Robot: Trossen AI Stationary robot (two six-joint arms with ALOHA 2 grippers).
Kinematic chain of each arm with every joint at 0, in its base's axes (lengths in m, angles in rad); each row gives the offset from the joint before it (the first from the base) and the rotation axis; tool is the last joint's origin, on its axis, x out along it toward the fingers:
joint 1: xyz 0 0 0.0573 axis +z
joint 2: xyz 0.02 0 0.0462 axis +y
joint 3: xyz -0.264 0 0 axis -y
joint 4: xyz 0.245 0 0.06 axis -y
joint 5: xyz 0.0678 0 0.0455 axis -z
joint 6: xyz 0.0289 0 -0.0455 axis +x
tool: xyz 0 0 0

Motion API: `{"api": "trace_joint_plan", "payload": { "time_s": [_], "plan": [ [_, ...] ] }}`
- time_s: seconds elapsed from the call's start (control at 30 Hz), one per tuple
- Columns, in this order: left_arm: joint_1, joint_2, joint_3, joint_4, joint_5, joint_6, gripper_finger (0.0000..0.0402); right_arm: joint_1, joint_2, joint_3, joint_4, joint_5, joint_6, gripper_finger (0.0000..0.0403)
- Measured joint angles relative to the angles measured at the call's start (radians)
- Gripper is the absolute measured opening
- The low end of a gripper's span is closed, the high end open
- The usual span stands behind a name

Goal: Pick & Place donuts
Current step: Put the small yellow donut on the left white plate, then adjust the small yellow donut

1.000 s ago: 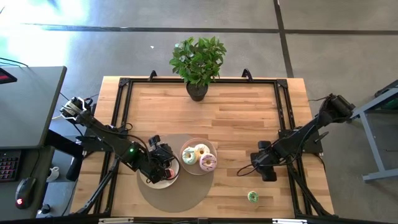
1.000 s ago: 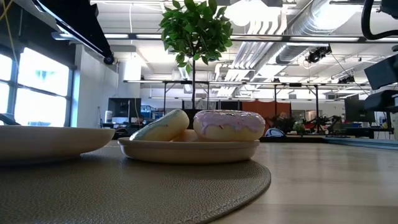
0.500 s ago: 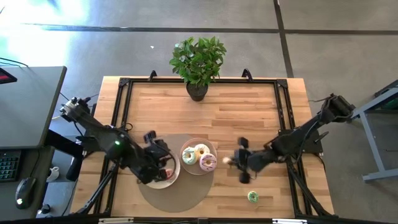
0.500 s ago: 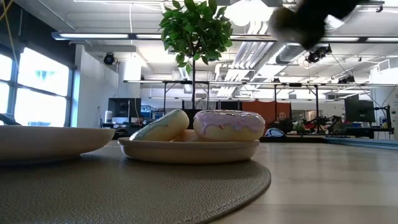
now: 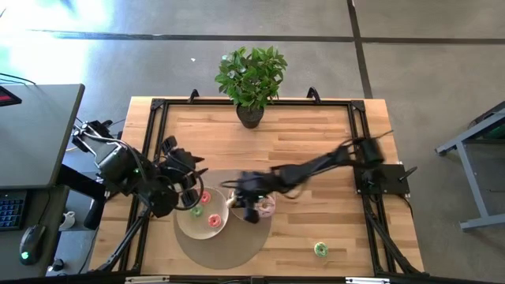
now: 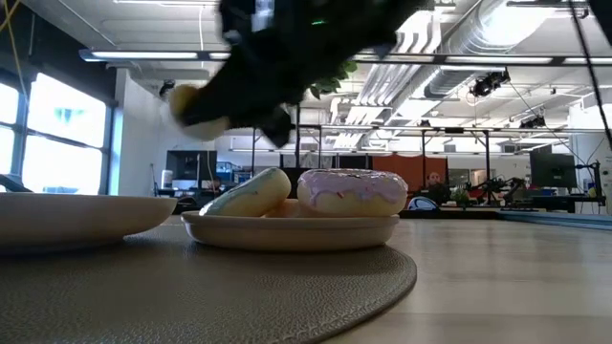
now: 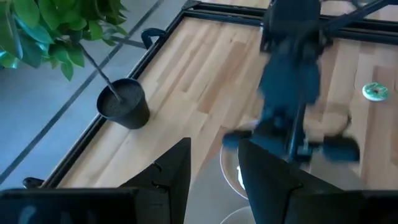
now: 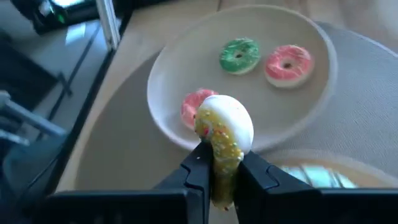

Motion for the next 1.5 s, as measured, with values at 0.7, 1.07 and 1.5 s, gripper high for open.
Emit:
{"api": "trace_joint_plan", "payload": {
  "time_s": [0.7, 1.07, 1.5],
  "plan": [
    [0.0, 0.032, 0.0, 0.0, 0.071, -0.019, 0.013, -0.048, 0.393, 0.564, -0.377, -0.054, -0.113, 0.0097],
    [0.0, 0.031, 0.0, 0.0, 0.069, -0.019, 0.013, -0.049, 0.366, 0.565, -0.378, -0.049, -0.184, 0.0165],
    [0.0, 0.031, 0.0, 0.001, 0.101, -0.026, 0.013, -0.018, 0.347, 0.564, -0.408, -0.094, -0.279, 0.0148]
  ]
}}
